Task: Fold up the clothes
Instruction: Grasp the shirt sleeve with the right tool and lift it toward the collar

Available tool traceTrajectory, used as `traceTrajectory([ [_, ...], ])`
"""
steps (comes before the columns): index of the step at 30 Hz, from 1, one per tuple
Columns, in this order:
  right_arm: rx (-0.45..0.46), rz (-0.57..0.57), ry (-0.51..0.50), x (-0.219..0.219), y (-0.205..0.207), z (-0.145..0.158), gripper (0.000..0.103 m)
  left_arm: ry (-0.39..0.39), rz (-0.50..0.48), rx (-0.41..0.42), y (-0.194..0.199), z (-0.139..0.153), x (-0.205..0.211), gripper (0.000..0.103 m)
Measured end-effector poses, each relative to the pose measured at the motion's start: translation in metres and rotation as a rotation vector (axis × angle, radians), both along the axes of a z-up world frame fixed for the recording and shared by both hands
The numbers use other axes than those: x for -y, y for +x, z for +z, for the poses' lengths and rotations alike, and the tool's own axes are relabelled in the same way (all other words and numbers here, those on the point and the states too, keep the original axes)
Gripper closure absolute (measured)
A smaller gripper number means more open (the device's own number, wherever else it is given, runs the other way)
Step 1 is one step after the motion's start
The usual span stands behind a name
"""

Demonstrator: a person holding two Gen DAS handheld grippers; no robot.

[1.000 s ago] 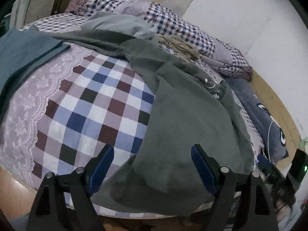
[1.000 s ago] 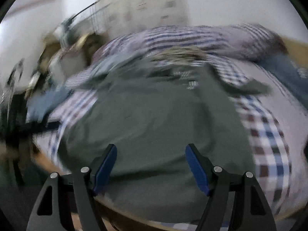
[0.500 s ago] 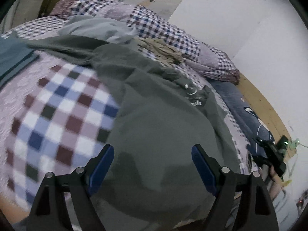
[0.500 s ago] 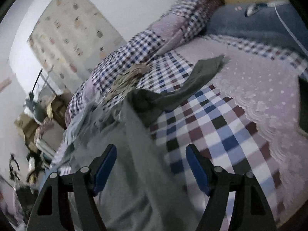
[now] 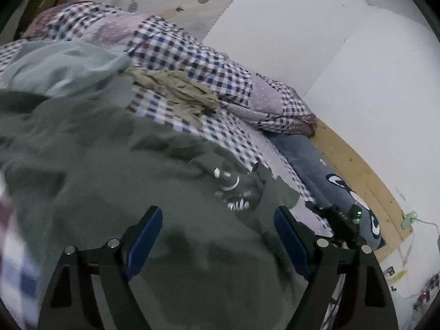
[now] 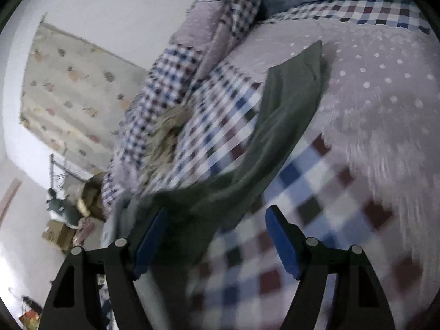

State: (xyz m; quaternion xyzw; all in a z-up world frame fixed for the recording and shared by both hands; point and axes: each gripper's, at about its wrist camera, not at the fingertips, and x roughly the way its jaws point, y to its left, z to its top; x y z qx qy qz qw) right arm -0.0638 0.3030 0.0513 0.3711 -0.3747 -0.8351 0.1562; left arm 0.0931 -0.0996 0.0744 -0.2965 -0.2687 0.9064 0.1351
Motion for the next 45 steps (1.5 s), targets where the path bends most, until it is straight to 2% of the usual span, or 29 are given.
traceTrajectory([
  [5,0.023,-0.03,0.065,-0.002,-0.044,-0.014,0.025,-0.031,0.021,0.043,-0.025,-0.025,-0.013,0.016],
  [8,0.037,-0.036,0.109,-0.003,-0.067,-0.02,0.025,-0.084,0.01,0.079,-0.033,-0.041,-0.024,0.016],
  [10,0.045,-0.04,0.139,-0.004,-0.08,-0.023,0.029,-0.091,0.005,0.084,-0.033,-0.044,-0.025,0.016],
  [11,0.051,-0.042,0.161,-0.004,-0.087,-0.024,0.045,-0.079,0.001,0.078,-0.033,-0.045,-0.024,0.016],
  [12,0.062,-0.044,0.193,-0.002,-0.094,-0.024,0.076,-0.063,-0.003,0.072,-0.033,-0.046,-0.022,0.016],
  [13,0.078,-0.044,0.22,-0.002,-0.1,-0.025,0.089,-0.05,-0.006,0.073,-0.035,-0.048,-0.02,0.016],
  [17,0.033,-0.018,0.37,0.001,-0.119,-0.008,0.095,-0.036,-0.005,0.072,-0.037,-0.052,-0.018,0.016],
  [20,-0.048,-0.045,0.487,-0.012,-0.127,0.031,0.096,-0.042,-0.009,0.073,-0.039,-0.053,-0.019,0.016],
  [25,-0.156,-0.18,0.588,-0.065,-0.14,0.116,0.096,-0.033,-0.012,0.071,-0.04,-0.054,-0.018,0.016],
  [27,-0.187,-0.198,0.616,-0.08,-0.145,0.146,0.096,-0.03,-0.017,0.07,-0.04,-0.054,-0.019,0.016],
  [30,-0.197,-0.191,0.701,-0.082,-0.152,0.168,0.096,-0.032,-0.025,0.066,-0.041,-0.053,-0.02,0.016],
  [33,-0.093,-0.156,0.784,-0.085,-0.158,0.153,0.094,-0.04,-0.026,0.073,-0.042,-0.053,-0.022,0.016],
  [37,0.194,-0.119,0.864,-0.1,-0.16,0.088,0.085,-0.048,-0.024,0.089,-0.043,-0.053,-0.023,0.016],
  [39,0.292,-0.105,0.877,-0.104,-0.155,0.061,0.075,-0.047,-0.025,0.096,-0.044,-0.053,-0.023,0.016],
  [40,0.311,-0.102,0.868,-0.104,-0.149,0.054,0.072,-0.043,-0.024,0.099,-0.044,-0.053,-0.023,0.016],
  [42,0.351,-0.097,0.849,-0.103,-0.136,0.039,0.057,-0.034,-0.019,0.107,-0.045,-0.052,-0.022,0.016],
  [45,0.373,-0.091,0.844,-0.095,-0.119,0.027,0.054,-0.011,-0.007,0.116,-0.045,-0.052,-0.02,0.016],
])
